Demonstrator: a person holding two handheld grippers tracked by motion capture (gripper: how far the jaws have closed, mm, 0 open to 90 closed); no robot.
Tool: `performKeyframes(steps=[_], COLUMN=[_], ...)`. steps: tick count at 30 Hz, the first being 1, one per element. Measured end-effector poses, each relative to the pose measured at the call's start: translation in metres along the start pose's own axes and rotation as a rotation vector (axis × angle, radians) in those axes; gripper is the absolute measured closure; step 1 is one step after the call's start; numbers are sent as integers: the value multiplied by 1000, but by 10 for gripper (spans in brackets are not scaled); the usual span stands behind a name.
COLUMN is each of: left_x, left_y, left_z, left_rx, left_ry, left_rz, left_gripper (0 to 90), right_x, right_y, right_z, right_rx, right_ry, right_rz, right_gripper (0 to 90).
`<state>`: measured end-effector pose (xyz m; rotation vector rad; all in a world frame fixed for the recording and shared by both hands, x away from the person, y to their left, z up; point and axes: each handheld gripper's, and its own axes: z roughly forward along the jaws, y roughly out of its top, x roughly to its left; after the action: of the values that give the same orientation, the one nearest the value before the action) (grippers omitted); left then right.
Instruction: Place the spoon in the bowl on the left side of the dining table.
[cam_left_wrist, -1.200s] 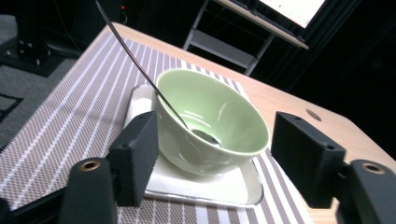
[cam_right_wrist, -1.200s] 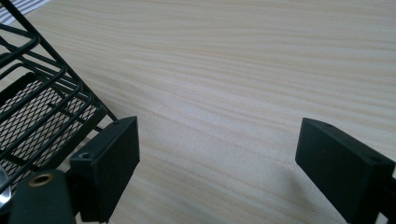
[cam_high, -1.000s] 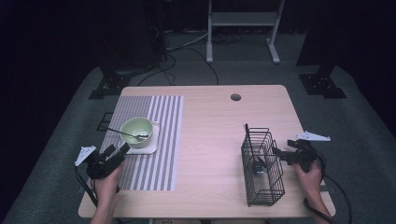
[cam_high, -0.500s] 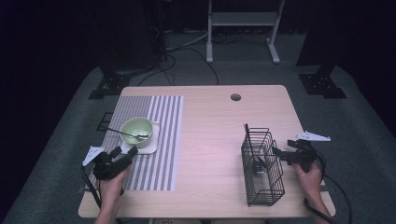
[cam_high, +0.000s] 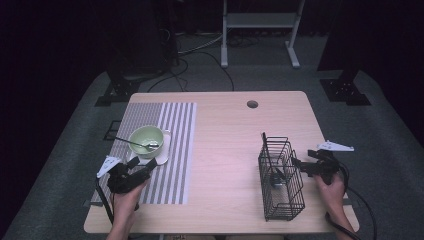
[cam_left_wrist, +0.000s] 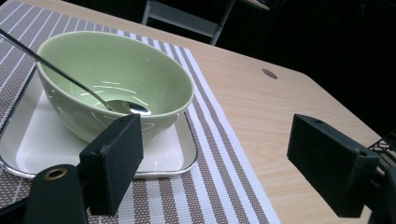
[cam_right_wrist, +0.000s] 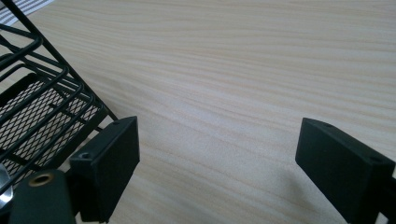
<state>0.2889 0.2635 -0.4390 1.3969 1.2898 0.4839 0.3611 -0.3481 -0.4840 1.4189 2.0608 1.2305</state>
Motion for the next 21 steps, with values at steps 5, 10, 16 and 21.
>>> performKeyframes(steps=[5, 10, 16, 21], left_x=[-7, -15, -22, -28], left_y=[-1, -3, -4, -6], left_z=[1, 4, 6, 8], left_rx=[9, 16, 33, 38], left_ry=[-23, -41, -66, -83], left_rz=[8, 32, 62, 87], left_gripper=[176, 176, 176, 176], right_x=[0, 0, 0, 0], right_y=[0, 0, 0, 0], right_z=[0, 0, 0, 0], right_rx=[0, -1, -1, 0], right_ry=[0, -1, 1, 1], right_rz=[-1, -1, -1, -1], right_gripper=[126, 126, 126, 126])
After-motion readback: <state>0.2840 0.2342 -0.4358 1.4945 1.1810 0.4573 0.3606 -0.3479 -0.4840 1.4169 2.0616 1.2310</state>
